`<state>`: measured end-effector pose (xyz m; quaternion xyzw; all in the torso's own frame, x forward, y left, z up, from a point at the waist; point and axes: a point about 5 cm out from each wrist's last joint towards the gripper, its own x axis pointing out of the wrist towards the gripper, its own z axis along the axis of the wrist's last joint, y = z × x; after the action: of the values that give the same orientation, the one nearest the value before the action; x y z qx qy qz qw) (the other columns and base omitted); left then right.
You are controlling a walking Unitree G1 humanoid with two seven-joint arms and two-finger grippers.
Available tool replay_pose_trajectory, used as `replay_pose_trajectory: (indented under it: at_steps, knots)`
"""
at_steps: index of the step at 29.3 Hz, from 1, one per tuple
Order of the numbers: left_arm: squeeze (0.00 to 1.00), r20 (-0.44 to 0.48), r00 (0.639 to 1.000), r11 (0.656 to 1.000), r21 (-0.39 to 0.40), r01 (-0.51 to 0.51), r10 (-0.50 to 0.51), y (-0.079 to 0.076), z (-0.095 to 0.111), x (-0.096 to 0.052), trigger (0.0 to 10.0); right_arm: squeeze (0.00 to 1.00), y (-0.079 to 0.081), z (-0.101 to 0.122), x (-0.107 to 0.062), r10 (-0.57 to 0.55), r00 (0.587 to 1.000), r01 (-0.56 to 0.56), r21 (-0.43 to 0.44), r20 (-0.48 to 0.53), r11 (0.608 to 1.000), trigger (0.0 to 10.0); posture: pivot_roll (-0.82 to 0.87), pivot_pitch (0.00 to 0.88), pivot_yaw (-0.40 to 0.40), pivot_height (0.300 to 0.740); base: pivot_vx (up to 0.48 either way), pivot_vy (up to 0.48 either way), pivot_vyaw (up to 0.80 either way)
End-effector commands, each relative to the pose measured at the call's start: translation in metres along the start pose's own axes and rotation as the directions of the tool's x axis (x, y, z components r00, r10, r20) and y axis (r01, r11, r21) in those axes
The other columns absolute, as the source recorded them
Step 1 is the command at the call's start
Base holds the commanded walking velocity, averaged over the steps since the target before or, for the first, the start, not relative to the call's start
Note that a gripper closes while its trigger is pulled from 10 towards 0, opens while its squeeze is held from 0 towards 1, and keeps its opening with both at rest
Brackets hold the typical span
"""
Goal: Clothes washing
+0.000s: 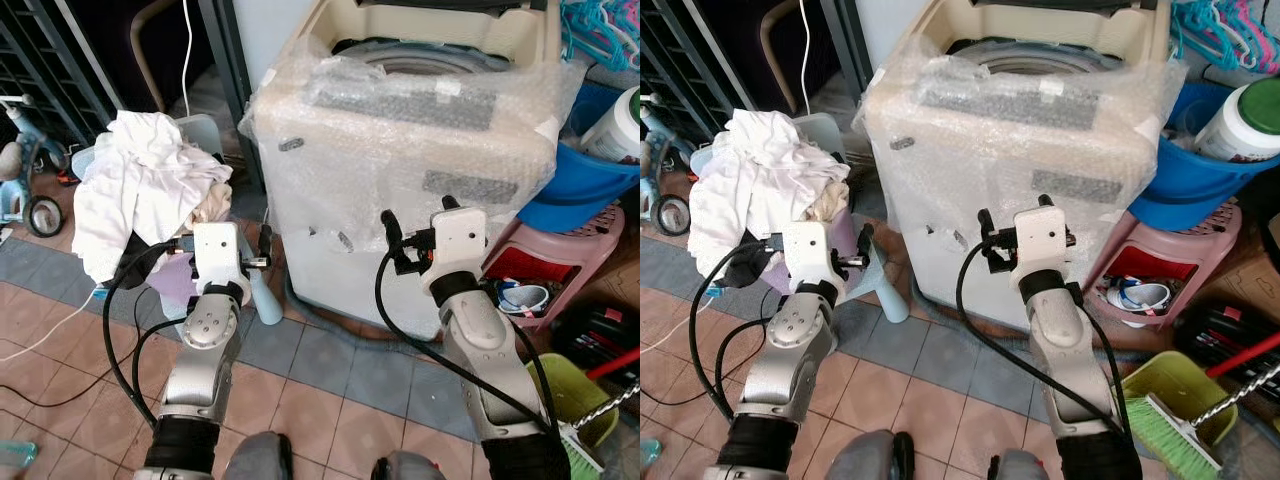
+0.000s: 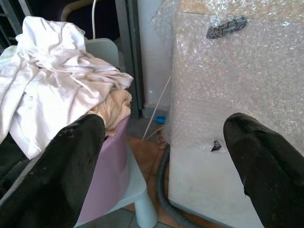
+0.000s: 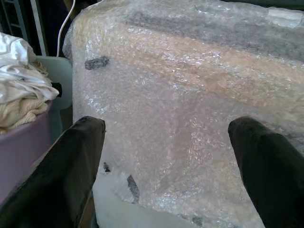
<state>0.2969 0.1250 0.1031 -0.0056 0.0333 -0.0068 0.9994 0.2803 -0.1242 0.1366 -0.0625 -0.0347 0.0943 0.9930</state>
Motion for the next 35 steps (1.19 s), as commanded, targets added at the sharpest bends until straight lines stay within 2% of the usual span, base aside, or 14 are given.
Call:
replay_pose_trajectory:
  at_steps: [1,7,14,18,21,23,30,35]
  knots:
    - [0.0,0.018,1.0,1.0,0.029,-0.001,0.0,0.004,0.003,0.003,10.0,0.0,0.007,0.001,0.001,0.026,1.0,-0.026,0.071,-0.002,0.997,10.0,-0.01,0.133,0.073,0.74,0.0,0.48,0.0]
    - [0.0,0.03,1.0,1.0,0.007,-0.005,0.005,0.005,0.01,0.004,10.0,0.0,0.007,0.007,0.007,-0.013,0.999,0.009,0.096,0.04,0.995,10.0,0.01,0.155,0.081,0.74,0.0,0.48,0.0]
    - [0.0,0.046,0.999,1.0,0.006,0.016,-0.016,-0.001,0.012,0.002,10.0,0.0,0.01,0.014,0.013,0.006,0.998,-0.013,0.104,0.061,0.995,10.0,0.01,0.157,0.063,0.74,0.0,0.48,0.0]
    - [0.0,0.05,0.999,1.0,-0.003,-0.014,0.014,0.002,0.011,0.0,10.0,0.0,0.012,0.016,0.012,0.026,0.996,-0.03,0.041,0.084,0.999,10.0,0.0,0.156,0.056,0.74,0.0,0.461,0.4]
    - [0.0,0.053,0.999,1.0,-0.017,-0.011,0.012,0.004,0.008,-0.002,10.0,0.0,0.009,0.012,0.01,0.011,0.998,-0.016,0.066,0.068,0.998,10.0,-0.01,0.16,0.059,0.74,0.0,0.0,0.8]
    - [0.0,0.054,0.998,0.999,0.014,-0.029,0.029,0.005,0.008,-0.003,10.0,0.0,0.007,0.011,0.01,0.004,0.998,-0.008,0.065,0.063,0.998,10.0,-0.01,0.16,0.058,0.74,0.0,0.0,0.8]
    - [0.0,0.05,0.998,0.999,-0.005,-0.045,0.045,0.01,0.008,-0.001,10.0,0.0,0.003,0.008,0.01,-0.005,0.998,0.002,0.049,0.059,0.999,10.0,-0.01,0.16,0.056,0.74,0.0,0.0,0.76]
    - [0.0,0.057,0.997,0.999,-0.025,-0.041,0.042,0.012,0.009,-0.001,10.0,0.0,0.002,0.008,0.012,-0.01,0.998,0.006,0.07,0.061,0.998,10.0,-0.01,0.149,0.051,0.74,0.0,0.0,0.0]
